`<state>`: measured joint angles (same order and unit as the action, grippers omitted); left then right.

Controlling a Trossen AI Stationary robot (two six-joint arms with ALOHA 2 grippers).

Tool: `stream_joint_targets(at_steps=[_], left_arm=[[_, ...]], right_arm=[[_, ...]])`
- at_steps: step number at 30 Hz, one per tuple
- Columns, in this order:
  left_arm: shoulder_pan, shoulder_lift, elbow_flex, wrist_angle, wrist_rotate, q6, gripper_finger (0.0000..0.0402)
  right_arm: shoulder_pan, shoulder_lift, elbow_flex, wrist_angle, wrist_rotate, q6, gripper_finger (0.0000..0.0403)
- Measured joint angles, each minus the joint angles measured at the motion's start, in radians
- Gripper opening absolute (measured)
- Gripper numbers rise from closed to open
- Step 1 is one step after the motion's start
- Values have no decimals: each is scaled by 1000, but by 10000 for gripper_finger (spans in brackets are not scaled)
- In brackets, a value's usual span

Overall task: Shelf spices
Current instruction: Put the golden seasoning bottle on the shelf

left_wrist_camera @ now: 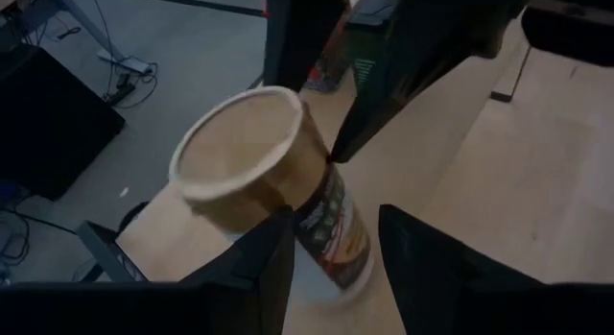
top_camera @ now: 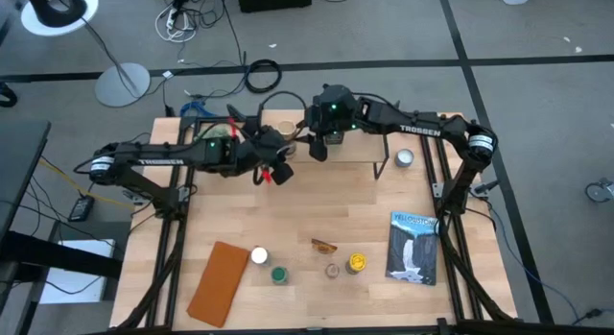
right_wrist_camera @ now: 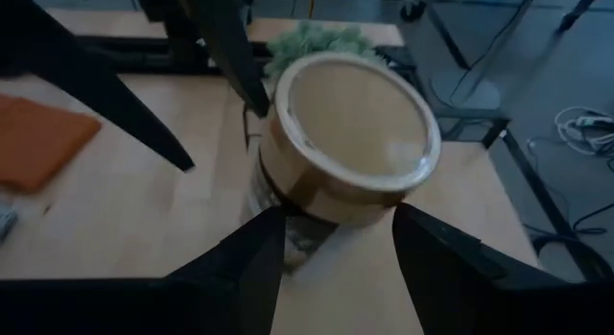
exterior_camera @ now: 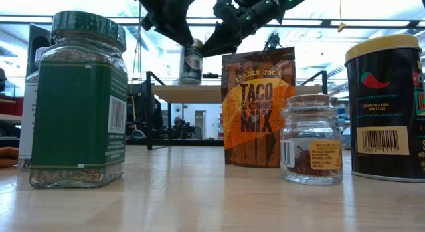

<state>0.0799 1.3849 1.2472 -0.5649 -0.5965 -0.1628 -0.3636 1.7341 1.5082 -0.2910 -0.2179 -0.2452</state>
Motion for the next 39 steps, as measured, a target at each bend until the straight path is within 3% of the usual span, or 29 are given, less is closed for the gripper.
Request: stream_joint_targets(at_steps=[11, 33, 39], left_arm=[[68, 2, 0, 1, 52, 9, 157], [53, -11, 0, -57, 117, -12, 157], [-27, -106, -1, -113, 69, -50, 157]], right_arm=[[-26, -1, 1, -13, -15, 4, 192], [-30, -60, 1, -112, 20, 11, 192], [7, -132, 1, -232, 164, 16, 186]])
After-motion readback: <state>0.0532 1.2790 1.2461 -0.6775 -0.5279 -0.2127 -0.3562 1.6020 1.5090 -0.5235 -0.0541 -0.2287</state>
